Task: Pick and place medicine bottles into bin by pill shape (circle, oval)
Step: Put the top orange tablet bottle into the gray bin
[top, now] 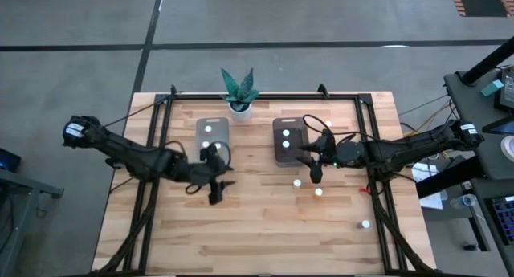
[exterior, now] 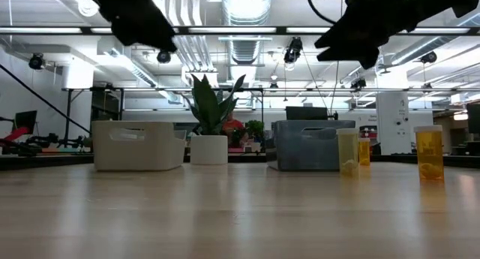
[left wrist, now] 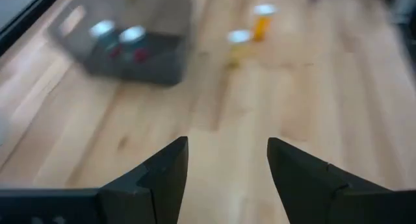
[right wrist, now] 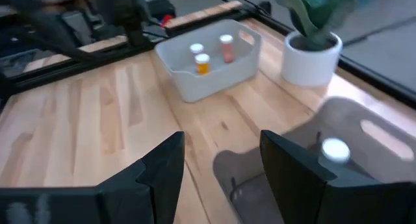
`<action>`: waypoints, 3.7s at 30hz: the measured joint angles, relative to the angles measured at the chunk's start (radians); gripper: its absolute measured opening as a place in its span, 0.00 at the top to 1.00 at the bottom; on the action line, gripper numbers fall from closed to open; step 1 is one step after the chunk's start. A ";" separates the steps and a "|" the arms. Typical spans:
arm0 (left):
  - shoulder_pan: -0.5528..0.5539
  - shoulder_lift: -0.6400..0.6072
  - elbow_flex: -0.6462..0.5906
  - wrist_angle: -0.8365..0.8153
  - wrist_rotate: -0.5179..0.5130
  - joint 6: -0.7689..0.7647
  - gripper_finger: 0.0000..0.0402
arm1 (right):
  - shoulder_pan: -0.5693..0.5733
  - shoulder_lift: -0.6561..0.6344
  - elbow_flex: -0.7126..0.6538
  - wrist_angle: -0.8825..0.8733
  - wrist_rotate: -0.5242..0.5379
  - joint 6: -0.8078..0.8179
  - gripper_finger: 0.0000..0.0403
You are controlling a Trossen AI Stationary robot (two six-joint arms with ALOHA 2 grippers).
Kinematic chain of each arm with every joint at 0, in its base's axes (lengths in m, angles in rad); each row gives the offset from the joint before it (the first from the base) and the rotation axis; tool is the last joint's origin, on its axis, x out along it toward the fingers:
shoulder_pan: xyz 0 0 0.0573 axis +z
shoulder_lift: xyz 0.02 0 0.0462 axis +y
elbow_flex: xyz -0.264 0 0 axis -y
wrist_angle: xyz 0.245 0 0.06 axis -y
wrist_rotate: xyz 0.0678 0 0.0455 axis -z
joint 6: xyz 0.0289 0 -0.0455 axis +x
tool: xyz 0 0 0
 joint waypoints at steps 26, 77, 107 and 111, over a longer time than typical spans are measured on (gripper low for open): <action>-0.050 -0.081 -0.023 0.209 -0.015 0.477 0.52 | -0.064 0.000 0.035 -0.298 0.202 0.480 0.52; -0.050 -0.031 -0.023 0.351 -0.067 0.464 0.52 | -0.751 0.372 0.199 -0.655 -0.087 0.211 0.59; -0.051 -0.031 -0.023 0.363 -0.068 0.355 0.52 | -0.525 0.043 0.278 -0.765 -0.088 0.220 0.72; -0.050 -0.010 -0.023 0.377 -0.079 0.355 0.52 | -0.364 -0.014 0.282 -0.714 -0.087 0.230 0.72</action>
